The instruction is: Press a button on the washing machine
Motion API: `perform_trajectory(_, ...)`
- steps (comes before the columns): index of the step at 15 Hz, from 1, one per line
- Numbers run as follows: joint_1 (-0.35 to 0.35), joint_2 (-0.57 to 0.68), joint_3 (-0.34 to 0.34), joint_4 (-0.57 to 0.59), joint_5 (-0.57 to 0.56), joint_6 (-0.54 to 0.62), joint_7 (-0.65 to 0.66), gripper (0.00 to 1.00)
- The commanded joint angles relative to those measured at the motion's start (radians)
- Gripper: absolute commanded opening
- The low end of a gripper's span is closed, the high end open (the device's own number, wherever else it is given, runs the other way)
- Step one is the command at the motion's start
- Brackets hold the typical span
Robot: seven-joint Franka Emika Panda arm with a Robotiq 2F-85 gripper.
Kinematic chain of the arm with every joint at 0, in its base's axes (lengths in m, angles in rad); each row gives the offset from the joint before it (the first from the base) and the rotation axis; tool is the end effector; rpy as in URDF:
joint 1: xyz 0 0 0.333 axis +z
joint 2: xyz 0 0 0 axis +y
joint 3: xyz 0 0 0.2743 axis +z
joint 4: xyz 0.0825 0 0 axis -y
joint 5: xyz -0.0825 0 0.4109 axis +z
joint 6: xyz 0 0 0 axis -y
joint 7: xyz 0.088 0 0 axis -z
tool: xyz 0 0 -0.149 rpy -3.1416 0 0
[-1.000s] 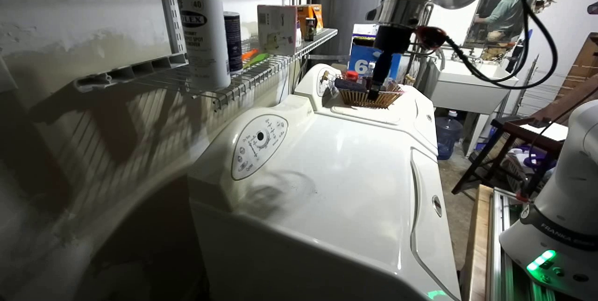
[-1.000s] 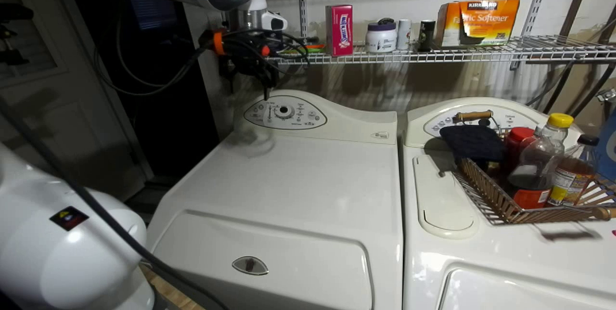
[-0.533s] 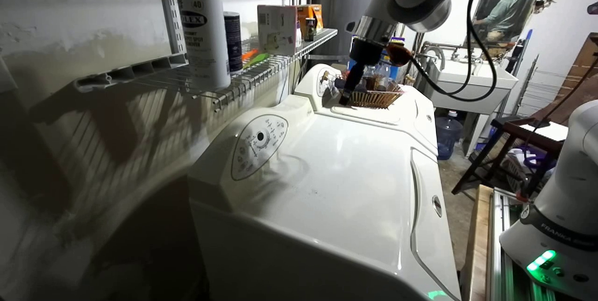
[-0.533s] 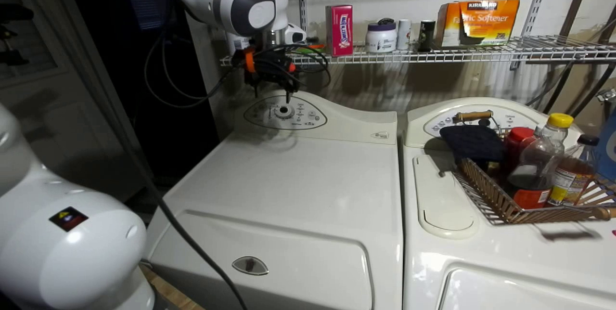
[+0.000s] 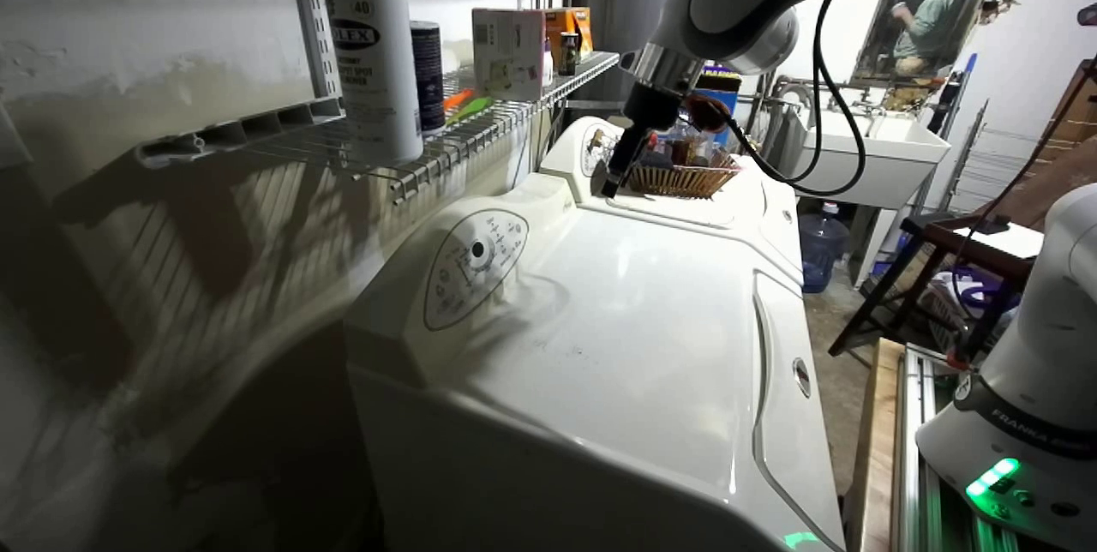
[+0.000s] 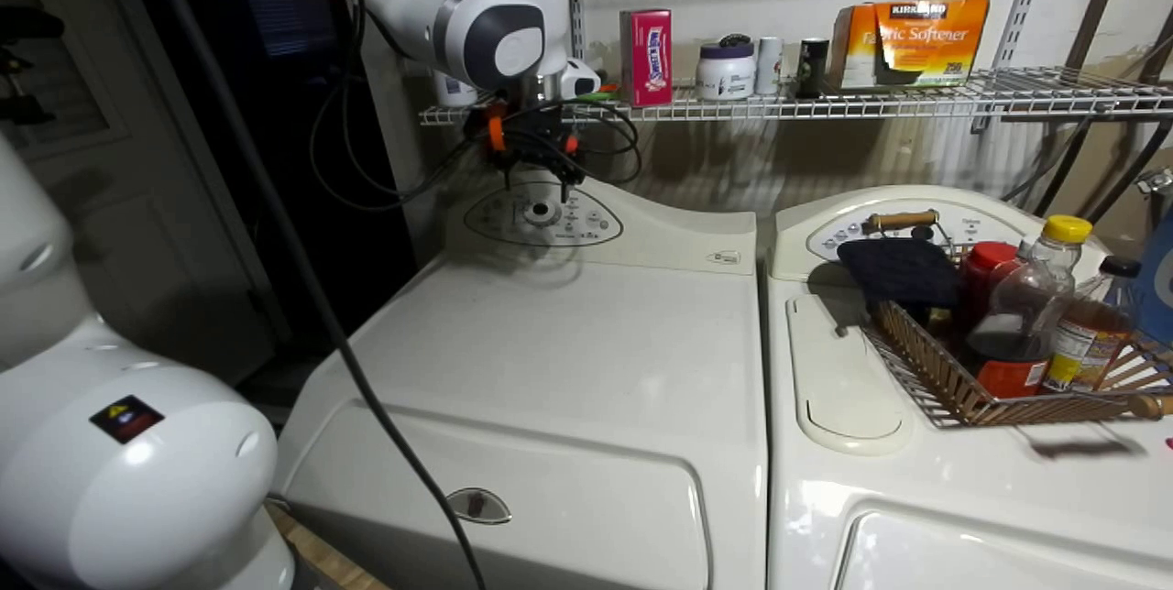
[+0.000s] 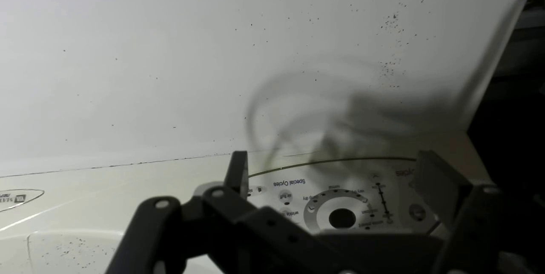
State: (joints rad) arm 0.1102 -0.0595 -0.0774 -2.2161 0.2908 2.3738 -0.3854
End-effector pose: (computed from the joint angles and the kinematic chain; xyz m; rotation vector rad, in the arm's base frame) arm 0.5723 0.0304 0.3281 -2.9124 -0.3361 -0.3716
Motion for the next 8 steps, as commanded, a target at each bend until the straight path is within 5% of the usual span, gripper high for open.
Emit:
perform_trajectory(1, -0.028, 0.000, 0.029, 0.002, 0.001, -0.003, 0.001, 1.00)
perform_trajectory(6, -0.027, 0.069, 0.040, 0.032, 0.015, 0.065, 0.010, 1.00)
perform_trajectory(7, -0.030, 0.095, 0.046, 0.040, 0.007, 0.105, 0.026, 0.75)
perform_trajectory(8, -0.033, 0.124, 0.051, 0.049, 0.006, 0.136, 0.039, 0.74)
